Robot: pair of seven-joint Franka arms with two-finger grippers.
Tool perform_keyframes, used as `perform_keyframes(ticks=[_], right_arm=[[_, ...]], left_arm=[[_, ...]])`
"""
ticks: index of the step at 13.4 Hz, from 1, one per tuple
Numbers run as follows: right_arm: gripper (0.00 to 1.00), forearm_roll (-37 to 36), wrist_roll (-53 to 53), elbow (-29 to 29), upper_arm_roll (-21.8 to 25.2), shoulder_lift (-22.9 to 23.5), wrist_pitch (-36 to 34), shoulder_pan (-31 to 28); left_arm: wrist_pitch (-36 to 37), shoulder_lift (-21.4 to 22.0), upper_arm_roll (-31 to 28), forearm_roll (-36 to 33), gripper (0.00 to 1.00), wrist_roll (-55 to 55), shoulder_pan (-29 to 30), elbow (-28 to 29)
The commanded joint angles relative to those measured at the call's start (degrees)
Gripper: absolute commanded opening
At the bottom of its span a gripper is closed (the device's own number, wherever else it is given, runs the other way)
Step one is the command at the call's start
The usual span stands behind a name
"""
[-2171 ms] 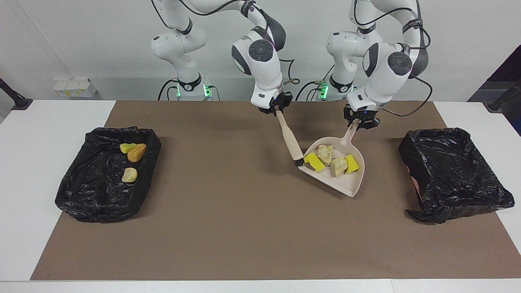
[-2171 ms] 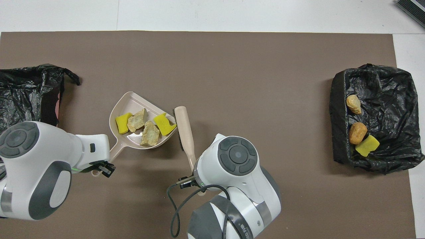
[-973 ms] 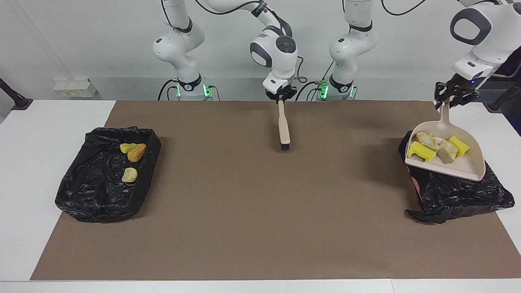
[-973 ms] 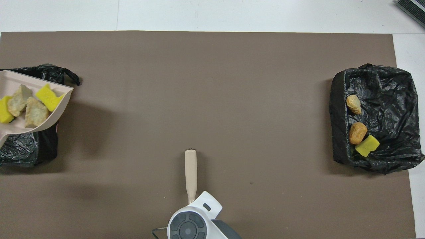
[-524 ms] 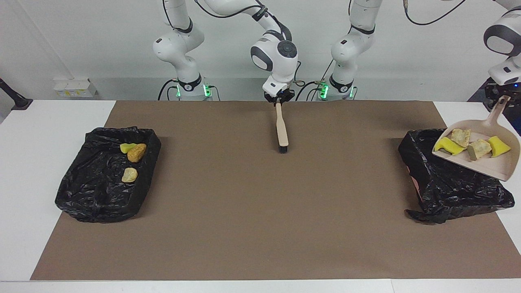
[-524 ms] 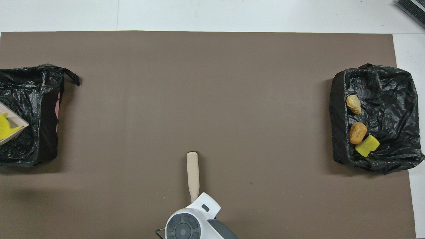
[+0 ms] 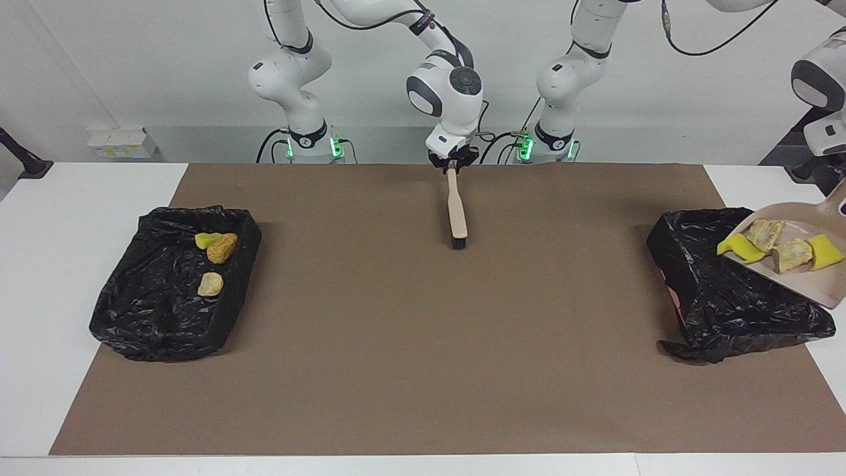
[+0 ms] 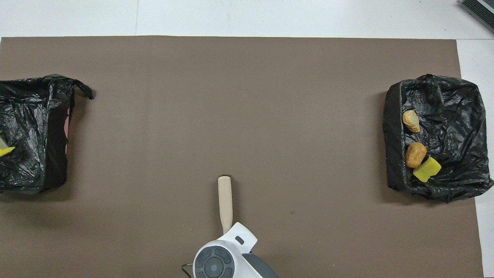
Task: Sweep and dump trash in bin
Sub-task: 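Tip the dustpan into the bag while the right gripper lowers the brush, then release the brush with the right gripper while the left gripper empties the dustpan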
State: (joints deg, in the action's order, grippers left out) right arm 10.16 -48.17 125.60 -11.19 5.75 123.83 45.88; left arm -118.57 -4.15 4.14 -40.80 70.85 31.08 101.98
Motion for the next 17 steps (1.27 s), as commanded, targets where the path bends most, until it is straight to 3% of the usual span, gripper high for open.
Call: perform_keyframes(ticks=[1, 4, 6, 9, 12, 14, 17], right_arm=[[0.48, -0.41, -1.84, -1.32, -0.32, 1.01, 0.8, -0.97], [0.67, -0.41, -2.02, -4.04, -0.14, 2.42, 0.79, -2.63], [0.79, -0.41, -1.5, -5.1, -0.14, 1.72, 0.8, -4.92], [0.97, -0.5, -0.8, -5.19, 0.03, -2.74, -0.16, -10.79], [1.0, -0.84, 4.02, -5.54, 0.03, -7.76, -3.49, -18.53], [1.0, -1.2, 8.85, -6.5, 0.3, -10.74, -7.09, -23.18], [1.0, -1.2, 14.13, -14.57, 0.3, -11.55, -13.68, -31.53]], left_arm=[[0.62, -1.56, -0.71, -4.81, 0.0, -1.51, -2.77, -2.92], [3.86, -1.65, -0.71, -14.46, 0.0, -3.17, -6.72, -4.15], [7.64, -2.0, -0.71, -15.53, 0.0, -4.05, -8.92, -5.56], [13.96, -3.4, -0.54, -21.41, 0.0, -4.84, -13.48, -9.42], [15.83, -3.41, -0.71, -22.04, 0.0, -7.48, -15.43, -9.6], [17.57, -3.49, -0.71, -26.14, 0.0, -7.48, -16.05, -10.04], [19.34, -3.32, -0.54, -29.42, 0.0, -6.61, -16.31, -12.5]])
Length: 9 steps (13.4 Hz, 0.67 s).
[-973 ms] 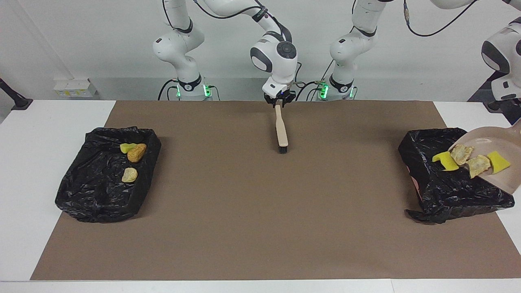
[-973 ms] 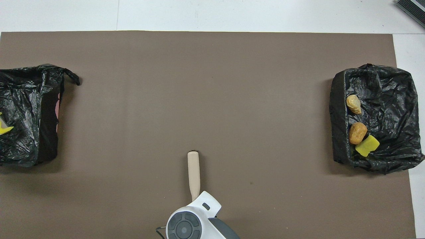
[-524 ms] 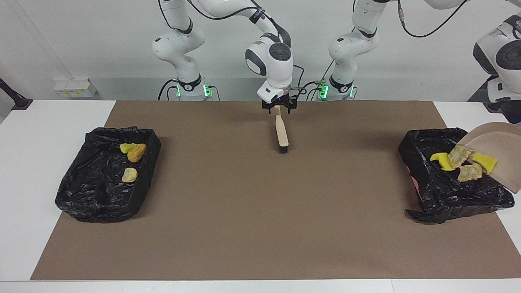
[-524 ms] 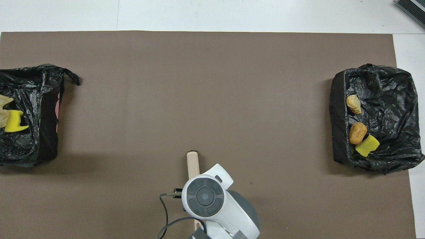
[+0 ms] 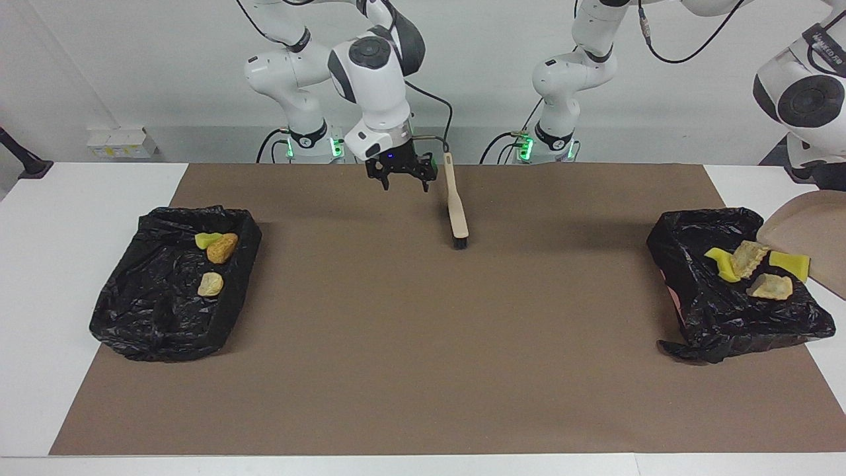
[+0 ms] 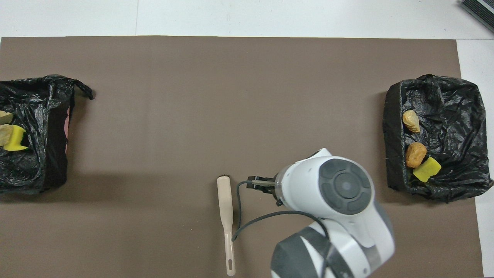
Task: Sweep and dump trash in bin
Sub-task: 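Release the brush with the right gripper while the left gripper empties the dustpan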
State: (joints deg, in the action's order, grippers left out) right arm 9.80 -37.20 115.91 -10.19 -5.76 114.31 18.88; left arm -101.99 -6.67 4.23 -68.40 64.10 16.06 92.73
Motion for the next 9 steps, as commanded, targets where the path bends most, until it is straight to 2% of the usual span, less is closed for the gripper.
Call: perform_keyframes(ticks=[1, 4, 6, 9], right_arm=[[1.0, -0.92, 4.57, -8.03, -0.79, 0.39, -6.53, -7.34], [1.0, -2.14, 8.52, -12.89, -0.71, 0.57, -8.84, -12.28], [1.0, -8.36, 11.09, -15.7, -0.71, 1.01, -11.37, -12.99], [1.0, -12.08, 12.93, -25.51, -0.71, 5.38, -20.85, -14.65]], left_arm=[[4.59, -0.63, -0.54, -1.74, 0.0, -0.02, -2.69, -3.43], [6.19, -0.37, -0.45, 4.21, 0.0, -1.77, -4.63, -3.26], [7.42, -0.36, -0.53, 10.71, 0.0, -3.01, -5.51, -3.34], [11.19, -0.19, -0.45, 23.87, 0.0, -9.94, -5.95, -3.87]])
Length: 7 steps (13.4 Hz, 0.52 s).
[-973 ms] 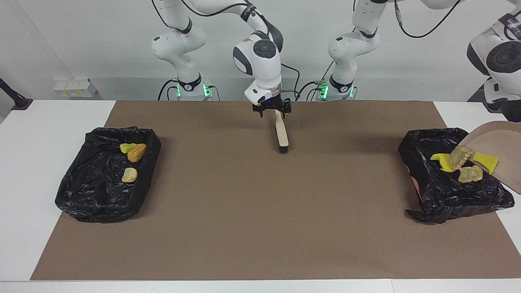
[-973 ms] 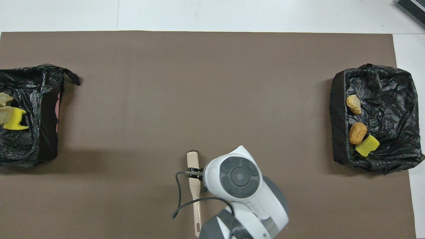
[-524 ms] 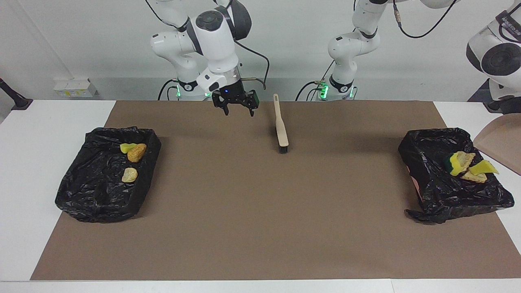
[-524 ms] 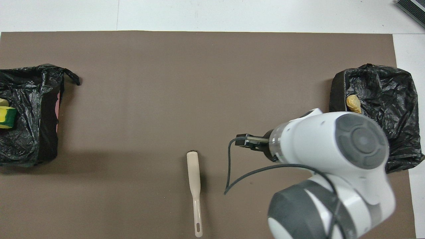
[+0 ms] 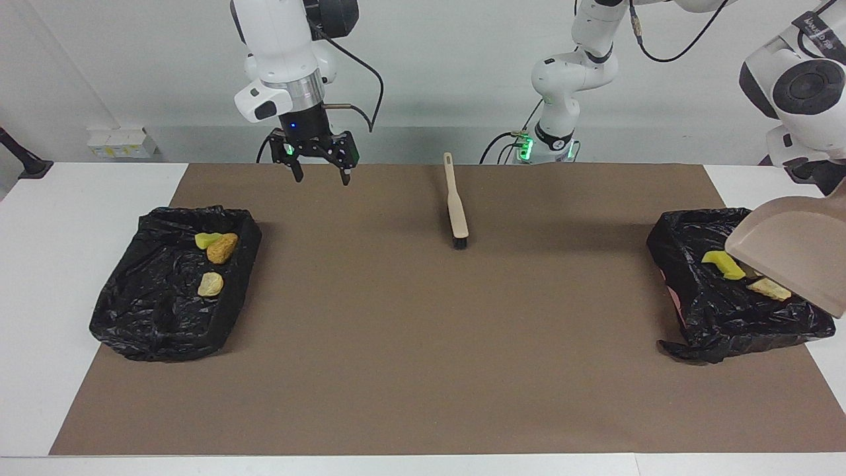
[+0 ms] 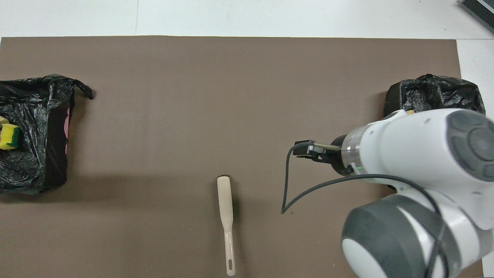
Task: Sweep and dump trash in bin
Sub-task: 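Release the brush with the right gripper while the left gripper empties the dustpan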
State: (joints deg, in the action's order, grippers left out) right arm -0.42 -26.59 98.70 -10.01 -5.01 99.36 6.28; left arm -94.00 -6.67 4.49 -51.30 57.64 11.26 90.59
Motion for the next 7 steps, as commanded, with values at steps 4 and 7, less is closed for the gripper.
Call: perform_keyframes(ticks=[4, 7], right_arm=[[1.0, -3.0, 6.01, -17.67, -0.19, 8.79, -11.99, -3.82], [1.0, -2.93, 11.37, -17.23, 2.35, 7.66, -13.32, -3.65]], left_arm=[[4.18, 0.69, -0.8, 28.57, 0.0, -17.59, -1.07, -4.1], [4.53, 2.36, 0.95, 35.38, 0.0, -29.4, -2.64, -2.27]])
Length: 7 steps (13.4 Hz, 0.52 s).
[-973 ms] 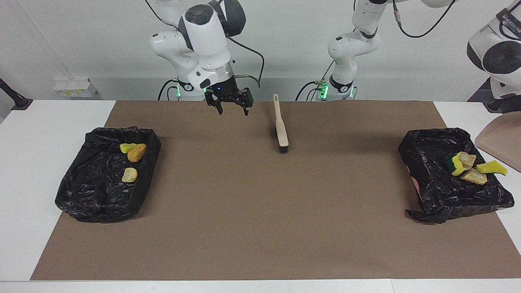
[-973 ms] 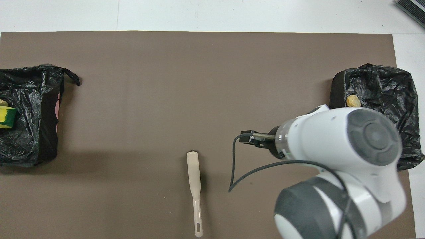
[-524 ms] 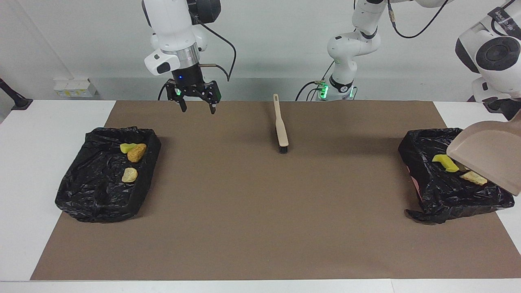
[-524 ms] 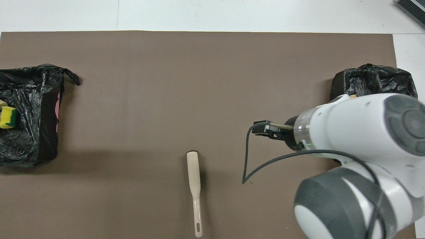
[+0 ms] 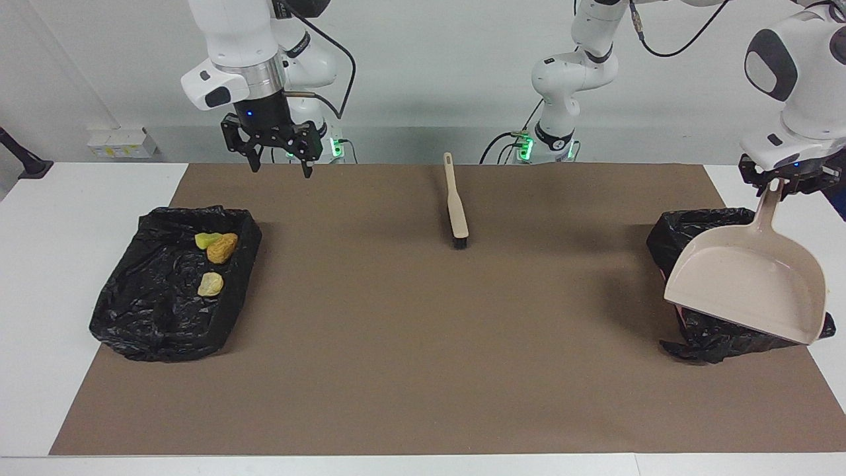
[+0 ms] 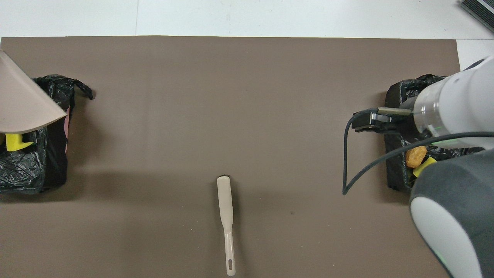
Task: Sweep and dump trash in bin
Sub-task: 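Release the brush with the right gripper while the left gripper empties the dustpan, then carry the empty dustpan back and lower it onto the table with the left gripper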
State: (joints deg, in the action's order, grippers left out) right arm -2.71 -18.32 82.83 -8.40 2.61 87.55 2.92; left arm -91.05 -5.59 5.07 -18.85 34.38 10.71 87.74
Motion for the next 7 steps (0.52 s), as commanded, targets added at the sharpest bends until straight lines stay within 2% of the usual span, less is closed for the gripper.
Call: perform_keyframes(ticks=[1, 4, 7], right_arm=[[1.0, -0.28, 3.55, 0.91, 1.02, -1.62, -1.5, -0.28], [1.0, 0.16, 5.48, 5.49, 1.11, -4.27, -0.54, -1.51], [1.0, 0.86, 8.12, 6.11, 1.11, -4.45, 0.42, -3.27]], left_arm=[[2.54, 2.15, 0.82, 4.33, 0.0, -11.48, -4.8, 1.72], [2.37, 4.8, 0.82, 9.96, 0.0, -28.18, -13.5, 6.38], [0.98, 5.33, 0.82, 16.11, 0.0, -40.31, -21.75, 7.97]])
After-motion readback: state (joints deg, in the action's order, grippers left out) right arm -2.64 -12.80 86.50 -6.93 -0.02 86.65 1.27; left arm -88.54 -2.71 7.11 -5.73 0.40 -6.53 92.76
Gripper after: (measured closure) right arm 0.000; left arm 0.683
